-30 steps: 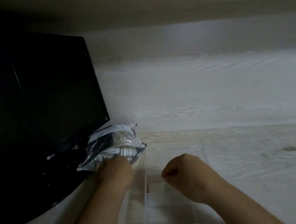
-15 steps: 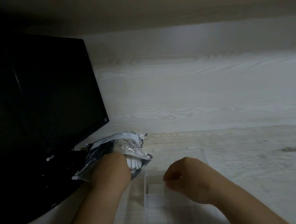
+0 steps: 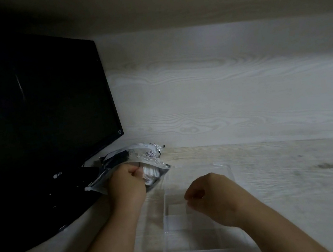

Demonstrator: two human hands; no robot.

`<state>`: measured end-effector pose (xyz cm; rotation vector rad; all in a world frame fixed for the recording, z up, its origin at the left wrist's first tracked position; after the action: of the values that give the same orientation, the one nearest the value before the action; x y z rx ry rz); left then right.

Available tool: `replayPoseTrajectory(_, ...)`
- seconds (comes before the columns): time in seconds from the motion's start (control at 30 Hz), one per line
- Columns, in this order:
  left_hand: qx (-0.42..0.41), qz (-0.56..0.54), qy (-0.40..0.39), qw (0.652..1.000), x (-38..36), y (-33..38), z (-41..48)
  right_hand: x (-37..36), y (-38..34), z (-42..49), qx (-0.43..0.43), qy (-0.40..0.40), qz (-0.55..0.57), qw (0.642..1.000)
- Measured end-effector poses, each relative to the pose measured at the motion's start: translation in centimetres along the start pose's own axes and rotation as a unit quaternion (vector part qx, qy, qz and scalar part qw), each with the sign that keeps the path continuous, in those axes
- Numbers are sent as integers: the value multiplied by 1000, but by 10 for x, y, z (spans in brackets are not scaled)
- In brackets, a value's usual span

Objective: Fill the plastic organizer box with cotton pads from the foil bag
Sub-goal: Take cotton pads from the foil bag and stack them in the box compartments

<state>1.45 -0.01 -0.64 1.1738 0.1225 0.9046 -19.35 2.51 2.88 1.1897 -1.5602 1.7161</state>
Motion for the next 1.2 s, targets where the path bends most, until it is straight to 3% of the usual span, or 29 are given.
replayPoseTrajectory(0.23,-4,26,-4,1000,-5,5,-2,-1,0,1,-1,-3,2,1000)
replayPoseTrajectory(0.5,97,-80,7,992,0,2,-1,-2,1,3,-6,-3,8,1000)
replayPoseTrajectory(0.73,-40,157,-14,987,13,32,-15,-3,0,3,-3,-5,4,1000)
replayPoseTrajectory(1.2,-146,314,-42,937,26,48,-18,-3,0,2,-8,-1,11,1000)
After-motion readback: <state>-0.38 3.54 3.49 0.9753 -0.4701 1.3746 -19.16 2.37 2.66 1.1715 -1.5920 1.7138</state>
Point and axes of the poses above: each hand's wrist, its own z-axis towards the middle knuckle, its own x-axis out of the back of the hand, y = z × x, the point moved 1 cm from there along z, towards the middle knuckle, and after that the axes turned 13 degrees about -x, right-handed, at the moved point
